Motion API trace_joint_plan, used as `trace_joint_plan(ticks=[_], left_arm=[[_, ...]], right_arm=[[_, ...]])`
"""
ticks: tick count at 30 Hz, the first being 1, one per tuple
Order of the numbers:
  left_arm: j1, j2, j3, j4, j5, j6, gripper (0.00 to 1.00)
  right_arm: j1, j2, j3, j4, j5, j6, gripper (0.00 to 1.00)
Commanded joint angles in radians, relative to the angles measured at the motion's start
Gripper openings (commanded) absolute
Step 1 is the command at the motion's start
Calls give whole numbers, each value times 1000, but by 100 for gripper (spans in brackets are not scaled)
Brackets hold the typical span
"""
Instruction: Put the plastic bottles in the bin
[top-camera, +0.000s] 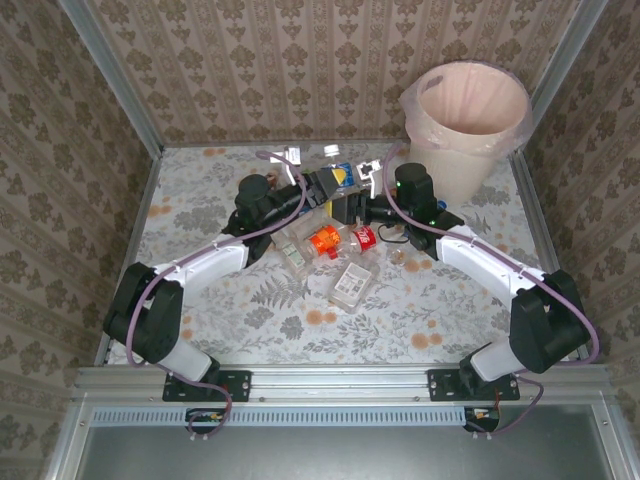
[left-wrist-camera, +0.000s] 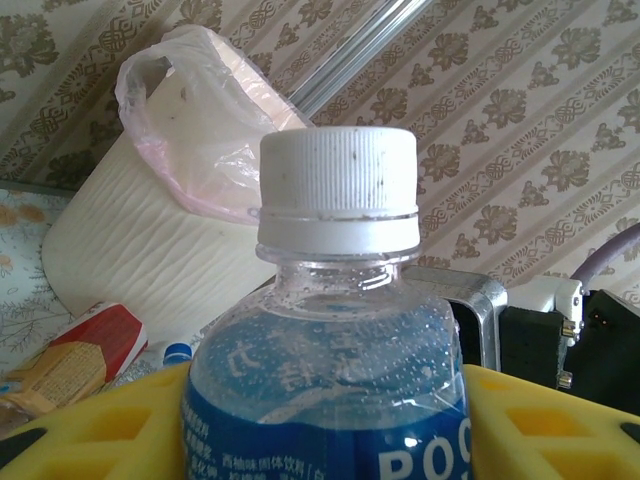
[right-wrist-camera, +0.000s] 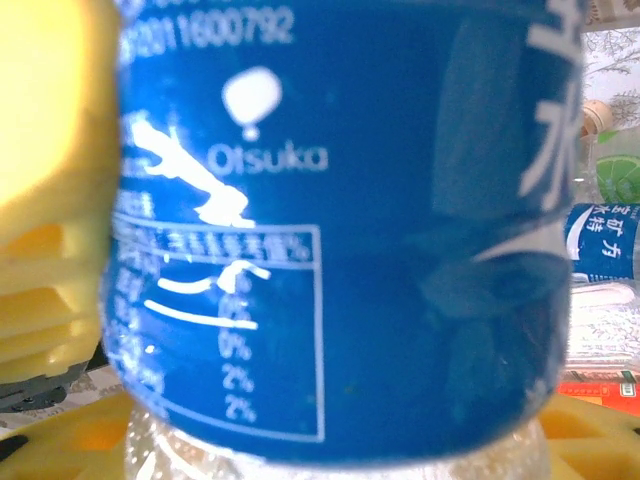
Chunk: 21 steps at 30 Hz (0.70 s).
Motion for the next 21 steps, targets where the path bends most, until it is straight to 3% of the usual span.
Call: trace_joint_plan(ticks=[1,8,16,21], left_arm=[[-8,-2,18,48,15,-13,50],[-4,-29,34,-78,-19,28,64],[22,-172,-13,-236,-147,124,98],[38,-302,-46,-398,-284,198,100]], right_arm=[[0,-20,22,-25,-1,-36,55],[-1,-29,33,-78,45,-70,49],[-24,-61,42,-199,135,-143,46],[-61,-69,89,-326,179,-200,45]])
